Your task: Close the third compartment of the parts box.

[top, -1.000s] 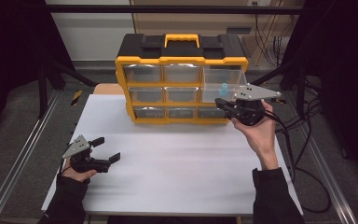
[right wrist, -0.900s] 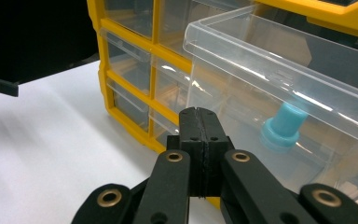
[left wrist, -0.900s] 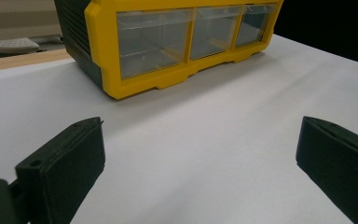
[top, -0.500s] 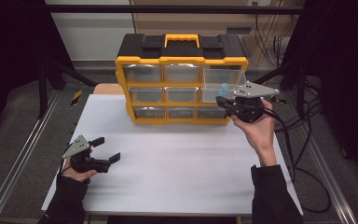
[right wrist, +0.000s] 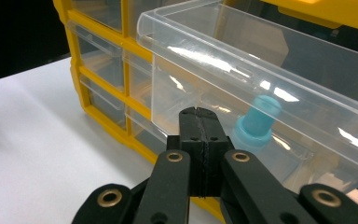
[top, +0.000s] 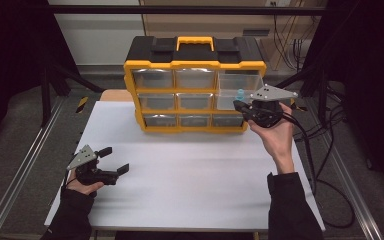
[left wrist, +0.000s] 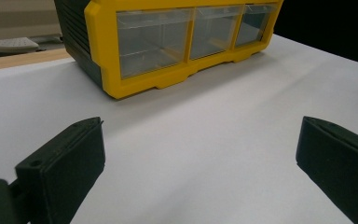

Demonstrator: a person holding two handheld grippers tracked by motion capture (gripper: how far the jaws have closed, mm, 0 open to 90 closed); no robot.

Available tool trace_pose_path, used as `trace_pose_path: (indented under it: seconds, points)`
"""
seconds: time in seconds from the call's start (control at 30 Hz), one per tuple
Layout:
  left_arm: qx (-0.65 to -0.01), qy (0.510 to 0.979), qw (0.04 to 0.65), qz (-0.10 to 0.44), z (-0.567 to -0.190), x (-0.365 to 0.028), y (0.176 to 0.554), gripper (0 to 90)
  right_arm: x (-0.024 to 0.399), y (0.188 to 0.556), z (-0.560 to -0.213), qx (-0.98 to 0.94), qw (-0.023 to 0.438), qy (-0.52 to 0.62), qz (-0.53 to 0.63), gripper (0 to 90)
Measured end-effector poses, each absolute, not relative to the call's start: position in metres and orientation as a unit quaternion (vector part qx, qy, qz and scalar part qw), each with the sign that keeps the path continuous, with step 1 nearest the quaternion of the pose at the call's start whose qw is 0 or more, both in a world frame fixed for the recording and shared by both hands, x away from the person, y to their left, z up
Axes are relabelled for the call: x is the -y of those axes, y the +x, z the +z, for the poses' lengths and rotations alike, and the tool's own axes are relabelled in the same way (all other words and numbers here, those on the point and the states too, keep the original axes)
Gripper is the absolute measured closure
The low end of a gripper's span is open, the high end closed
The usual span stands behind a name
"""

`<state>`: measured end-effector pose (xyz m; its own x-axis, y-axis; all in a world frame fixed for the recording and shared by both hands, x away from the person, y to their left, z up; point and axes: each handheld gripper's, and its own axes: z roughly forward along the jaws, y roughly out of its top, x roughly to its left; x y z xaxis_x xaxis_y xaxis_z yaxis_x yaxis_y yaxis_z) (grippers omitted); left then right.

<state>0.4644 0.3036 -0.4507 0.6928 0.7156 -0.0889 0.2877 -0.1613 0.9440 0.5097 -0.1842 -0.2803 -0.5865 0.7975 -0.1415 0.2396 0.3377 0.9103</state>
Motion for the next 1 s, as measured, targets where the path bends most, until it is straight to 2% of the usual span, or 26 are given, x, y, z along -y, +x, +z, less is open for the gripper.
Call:
trace_pose_path:
  seconds: [1.0]
  points:
    - [-0.34, 0.737, 0.551, 0.194, -0.4506, -0.3037, 0.4643, 0.9, 0.1884, 0.5199, -0.2818, -0.755, 0.303, 0.353, 0.462, 90.0]
